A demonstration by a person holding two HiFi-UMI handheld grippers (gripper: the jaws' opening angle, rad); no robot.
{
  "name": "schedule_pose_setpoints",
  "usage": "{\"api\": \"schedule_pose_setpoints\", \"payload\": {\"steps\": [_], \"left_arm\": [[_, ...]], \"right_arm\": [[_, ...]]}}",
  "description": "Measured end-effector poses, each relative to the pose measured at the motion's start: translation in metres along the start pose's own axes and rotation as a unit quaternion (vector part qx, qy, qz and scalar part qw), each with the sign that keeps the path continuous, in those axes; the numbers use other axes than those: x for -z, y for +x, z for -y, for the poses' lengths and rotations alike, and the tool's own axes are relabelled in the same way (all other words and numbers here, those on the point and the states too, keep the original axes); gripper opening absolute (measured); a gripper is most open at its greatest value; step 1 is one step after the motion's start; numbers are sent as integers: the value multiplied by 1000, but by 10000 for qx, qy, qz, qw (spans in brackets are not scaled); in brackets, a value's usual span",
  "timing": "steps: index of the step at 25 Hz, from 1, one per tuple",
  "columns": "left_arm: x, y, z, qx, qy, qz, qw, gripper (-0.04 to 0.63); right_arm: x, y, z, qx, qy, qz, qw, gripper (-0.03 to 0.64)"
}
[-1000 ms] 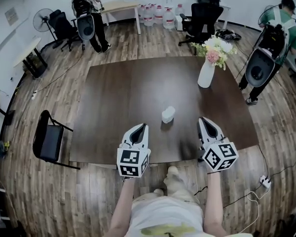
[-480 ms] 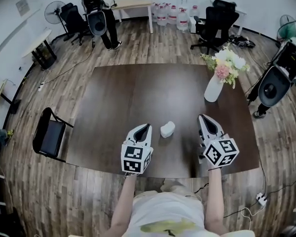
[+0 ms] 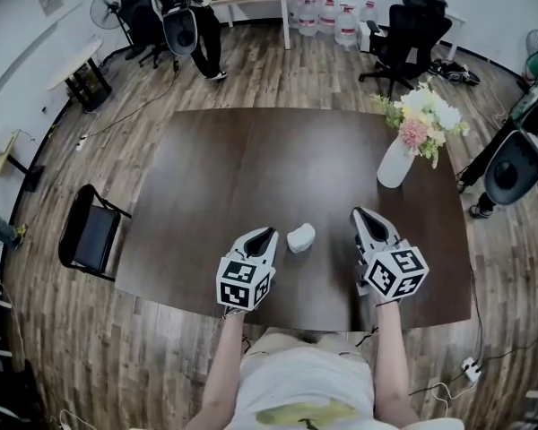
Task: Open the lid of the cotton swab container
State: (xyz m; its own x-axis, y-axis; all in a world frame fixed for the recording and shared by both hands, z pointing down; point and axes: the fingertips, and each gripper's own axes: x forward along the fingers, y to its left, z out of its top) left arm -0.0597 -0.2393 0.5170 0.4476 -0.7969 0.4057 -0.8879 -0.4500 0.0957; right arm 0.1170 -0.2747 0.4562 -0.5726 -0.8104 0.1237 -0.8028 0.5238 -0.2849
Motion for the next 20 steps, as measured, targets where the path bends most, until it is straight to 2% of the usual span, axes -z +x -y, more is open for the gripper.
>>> {"api": "schedule_pose_setpoints", "payload": {"steps": [7, 8, 10, 11, 16, 20], "left_arm": [[31, 14, 1, 236, -29, -461, 9987, 29], [34, 17, 2, 307, -40, -484, 9983, 43], [43, 24, 8, 515, -65, -585, 9969, 122], [49, 26, 13, 639, -43, -661, 9958, 134], [78, 36, 29, 1026, 452, -1015, 9885, 248], [88, 55, 34, 1176, 1013, -1176, 9809, 289]], "right_arm": [[29, 6, 3, 39, 243, -254, 9994, 21], [30, 8, 5, 51, 258, -247, 9993, 21], [34, 11, 8, 83, 303, -251, 9992, 21], [37, 11, 9, 113, 331, -264, 9990, 21], [51, 9, 15, 290, 459, -339, 9980, 21], [65, 5, 20, 433, 543, -440, 9966, 21]]}}
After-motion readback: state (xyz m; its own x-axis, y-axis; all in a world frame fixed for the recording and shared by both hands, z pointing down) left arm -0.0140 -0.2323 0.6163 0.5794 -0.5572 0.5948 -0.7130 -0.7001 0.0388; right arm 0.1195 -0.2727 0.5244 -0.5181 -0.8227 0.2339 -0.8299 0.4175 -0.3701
